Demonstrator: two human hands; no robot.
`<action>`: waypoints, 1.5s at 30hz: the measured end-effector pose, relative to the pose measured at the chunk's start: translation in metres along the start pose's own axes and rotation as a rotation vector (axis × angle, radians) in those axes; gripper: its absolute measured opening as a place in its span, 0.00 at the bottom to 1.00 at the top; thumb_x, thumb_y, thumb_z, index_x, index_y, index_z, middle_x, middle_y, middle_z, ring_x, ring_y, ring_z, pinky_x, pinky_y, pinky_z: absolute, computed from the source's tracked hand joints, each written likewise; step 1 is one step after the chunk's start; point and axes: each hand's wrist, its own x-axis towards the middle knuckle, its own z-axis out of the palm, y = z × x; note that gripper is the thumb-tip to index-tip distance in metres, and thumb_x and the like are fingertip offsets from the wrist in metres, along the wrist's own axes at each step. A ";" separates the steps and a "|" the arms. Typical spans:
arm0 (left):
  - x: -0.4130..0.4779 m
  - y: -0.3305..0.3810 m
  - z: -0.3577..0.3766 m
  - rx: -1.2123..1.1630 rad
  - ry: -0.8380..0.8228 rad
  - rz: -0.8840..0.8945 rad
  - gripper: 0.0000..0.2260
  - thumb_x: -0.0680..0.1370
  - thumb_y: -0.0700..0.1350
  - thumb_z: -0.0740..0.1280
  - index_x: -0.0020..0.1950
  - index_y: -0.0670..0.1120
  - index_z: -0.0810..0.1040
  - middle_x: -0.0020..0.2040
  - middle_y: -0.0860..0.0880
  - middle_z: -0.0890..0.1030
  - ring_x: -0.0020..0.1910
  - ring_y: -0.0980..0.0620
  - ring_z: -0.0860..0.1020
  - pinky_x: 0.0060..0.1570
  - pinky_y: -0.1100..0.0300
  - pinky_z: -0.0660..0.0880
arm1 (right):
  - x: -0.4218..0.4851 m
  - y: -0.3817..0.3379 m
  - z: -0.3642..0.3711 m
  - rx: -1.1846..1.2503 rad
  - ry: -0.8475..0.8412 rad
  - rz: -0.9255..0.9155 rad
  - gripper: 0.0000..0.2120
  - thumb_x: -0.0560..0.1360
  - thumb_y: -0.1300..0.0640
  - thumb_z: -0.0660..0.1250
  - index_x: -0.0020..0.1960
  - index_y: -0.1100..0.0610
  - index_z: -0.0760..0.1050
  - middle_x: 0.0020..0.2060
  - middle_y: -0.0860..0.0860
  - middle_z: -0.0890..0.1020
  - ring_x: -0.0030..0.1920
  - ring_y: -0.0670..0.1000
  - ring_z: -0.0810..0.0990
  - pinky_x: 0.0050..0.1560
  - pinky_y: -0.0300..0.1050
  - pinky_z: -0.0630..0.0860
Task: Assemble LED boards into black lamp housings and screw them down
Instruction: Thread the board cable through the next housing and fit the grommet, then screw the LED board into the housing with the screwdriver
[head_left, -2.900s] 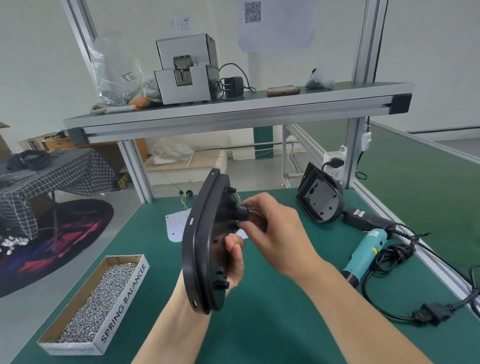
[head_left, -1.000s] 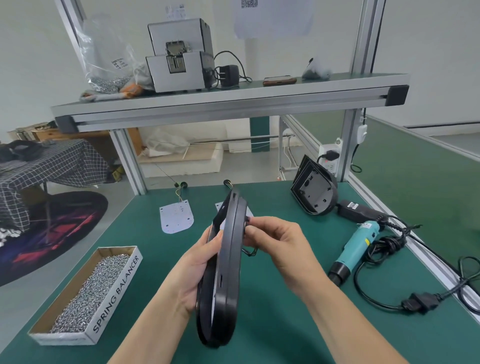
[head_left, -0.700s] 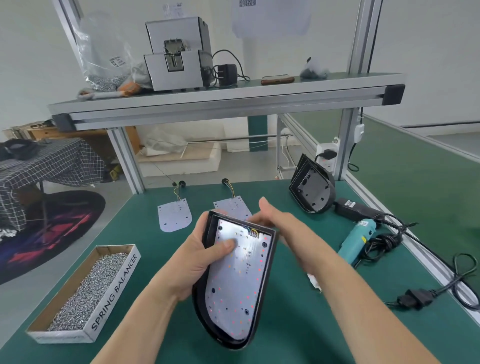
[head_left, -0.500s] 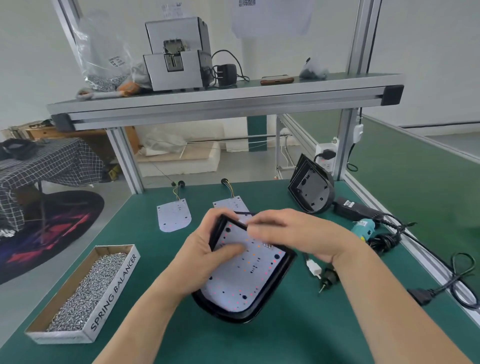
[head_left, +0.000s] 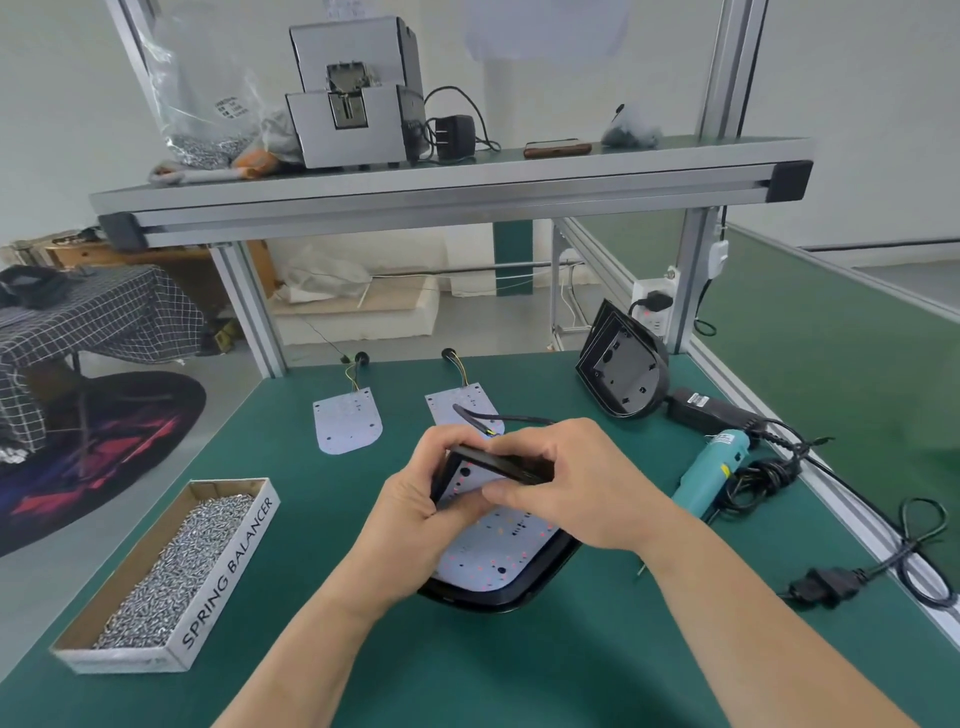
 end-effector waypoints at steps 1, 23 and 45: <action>0.001 -0.001 0.000 -0.016 0.000 -0.006 0.17 0.77 0.39 0.70 0.59 0.60 0.74 0.53 0.60 0.82 0.55 0.60 0.79 0.56 0.72 0.71 | 0.001 0.001 0.000 -0.008 -0.003 0.006 0.13 0.74 0.50 0.74 0.58 0.48 0.84 0.45 0.48 0.86 0.47 0.52 0.83 0.54 0.54 0.78; 0.001 -0.066 0.006 -0.106 0.219 -0.795 0.07 0.82 0.41 0.65 0.59 0.47 0.76 0.56 0.48 0.84 0.55 0.48 0.83 0.52 0.55 0.79 | -0.029 0.075 0.084 0.228 0.289 0.557 0.08 0.76 0.57 0.69 0.53 0.47 0.76 0.45 0.44 0.84 0.47 0.48 0.82 0.46 0.40 0.77; -0.062 -0.078 -0.209 1.257 -0.035 -0.847 0.04 0.75 0.45 0.74 0.44 0.55 0.83 0.43 0.52 0.85 0.42 0.51 0.80 0.45 0.56 0.75 | -0.024 0.077 0.088 0.296 0.320 0.573 0.14 0.75 0.57 0.69 0.58 0.44 0.74 0.42 0.47 0.86 0.44 0.50 0.84 0.51 0.52 0.81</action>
